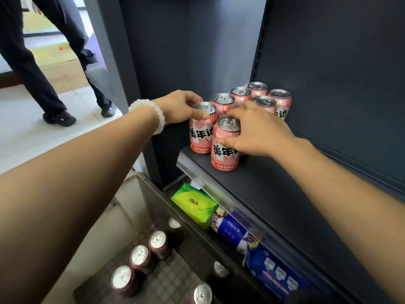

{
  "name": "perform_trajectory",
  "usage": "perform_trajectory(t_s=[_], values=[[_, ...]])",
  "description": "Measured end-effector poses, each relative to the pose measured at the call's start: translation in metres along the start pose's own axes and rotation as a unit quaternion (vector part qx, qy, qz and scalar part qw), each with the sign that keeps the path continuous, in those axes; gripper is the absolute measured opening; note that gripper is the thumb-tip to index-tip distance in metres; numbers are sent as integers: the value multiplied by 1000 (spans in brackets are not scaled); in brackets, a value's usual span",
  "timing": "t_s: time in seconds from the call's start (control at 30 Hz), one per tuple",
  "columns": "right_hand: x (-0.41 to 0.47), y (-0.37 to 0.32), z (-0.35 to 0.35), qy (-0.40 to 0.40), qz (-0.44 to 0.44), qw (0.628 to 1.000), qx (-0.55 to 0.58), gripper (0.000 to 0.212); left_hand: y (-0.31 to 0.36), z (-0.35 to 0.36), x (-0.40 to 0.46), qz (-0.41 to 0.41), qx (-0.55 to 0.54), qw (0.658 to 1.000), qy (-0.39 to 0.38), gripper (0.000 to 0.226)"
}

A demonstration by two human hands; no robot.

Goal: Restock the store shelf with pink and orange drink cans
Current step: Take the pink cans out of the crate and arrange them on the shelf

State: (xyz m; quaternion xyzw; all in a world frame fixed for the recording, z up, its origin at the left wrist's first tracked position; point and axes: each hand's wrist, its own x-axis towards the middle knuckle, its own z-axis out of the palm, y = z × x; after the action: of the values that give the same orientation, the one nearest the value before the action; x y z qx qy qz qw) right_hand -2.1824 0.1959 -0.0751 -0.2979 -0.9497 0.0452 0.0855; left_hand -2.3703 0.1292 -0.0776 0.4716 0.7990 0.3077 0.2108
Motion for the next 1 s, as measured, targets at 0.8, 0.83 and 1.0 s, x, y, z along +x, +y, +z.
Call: perform_trajectory(t_s=[0.8,0.83,1.0], values=[[-47,-33,10,197,-34,980,-26,43,-24,24,-95,106,240,945,194,49],[-56,-40,12,193,-49,980,-18,41,-30,29,-112,96,252,942,198,47],[-103,-73,43,143,-101,984,12,38,-72,52,-195,31,277,943,180,46]])
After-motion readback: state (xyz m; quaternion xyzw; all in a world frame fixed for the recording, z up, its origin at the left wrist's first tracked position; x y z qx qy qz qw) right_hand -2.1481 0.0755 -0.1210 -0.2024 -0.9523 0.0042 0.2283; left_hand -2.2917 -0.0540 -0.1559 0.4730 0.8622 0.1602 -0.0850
